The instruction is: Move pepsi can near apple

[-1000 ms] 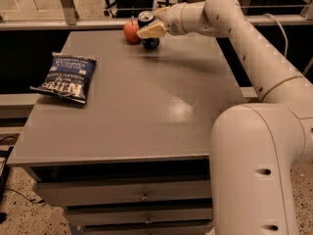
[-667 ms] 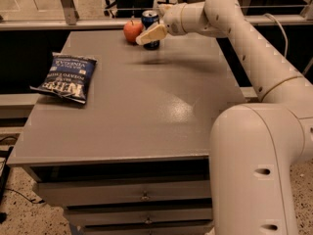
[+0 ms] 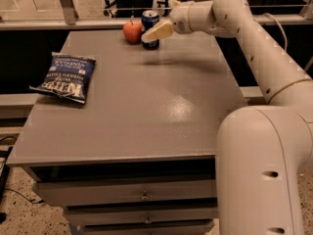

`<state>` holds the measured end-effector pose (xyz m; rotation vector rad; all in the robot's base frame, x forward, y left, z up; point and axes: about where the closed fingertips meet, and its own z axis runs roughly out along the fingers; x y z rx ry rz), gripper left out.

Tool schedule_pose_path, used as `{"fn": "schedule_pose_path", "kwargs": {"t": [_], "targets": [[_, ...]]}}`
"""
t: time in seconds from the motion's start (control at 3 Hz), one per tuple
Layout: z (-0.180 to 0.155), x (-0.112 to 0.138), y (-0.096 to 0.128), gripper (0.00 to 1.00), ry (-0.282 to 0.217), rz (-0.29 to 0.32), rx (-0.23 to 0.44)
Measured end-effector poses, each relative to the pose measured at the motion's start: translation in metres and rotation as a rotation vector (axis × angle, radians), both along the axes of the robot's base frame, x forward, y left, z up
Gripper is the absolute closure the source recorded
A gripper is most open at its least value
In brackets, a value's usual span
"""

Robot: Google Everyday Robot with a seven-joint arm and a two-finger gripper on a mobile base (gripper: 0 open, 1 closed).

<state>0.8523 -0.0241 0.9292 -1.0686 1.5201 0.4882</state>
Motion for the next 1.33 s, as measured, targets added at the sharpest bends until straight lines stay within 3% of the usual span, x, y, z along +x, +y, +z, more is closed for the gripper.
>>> {"fn": "schedule_pose_path", "kwargs": {"t": [0.67,1.0,1.33], "targets": [[0.038,-0.015,-0.079,0.00,-0.037,-0.012,0.084],[0.065,-0.045,-0.104,0.00,-0.044,0.062,0.075],[0.065,-0.045,-0.104,0.00,-0.044,0.062,0.075]]}}
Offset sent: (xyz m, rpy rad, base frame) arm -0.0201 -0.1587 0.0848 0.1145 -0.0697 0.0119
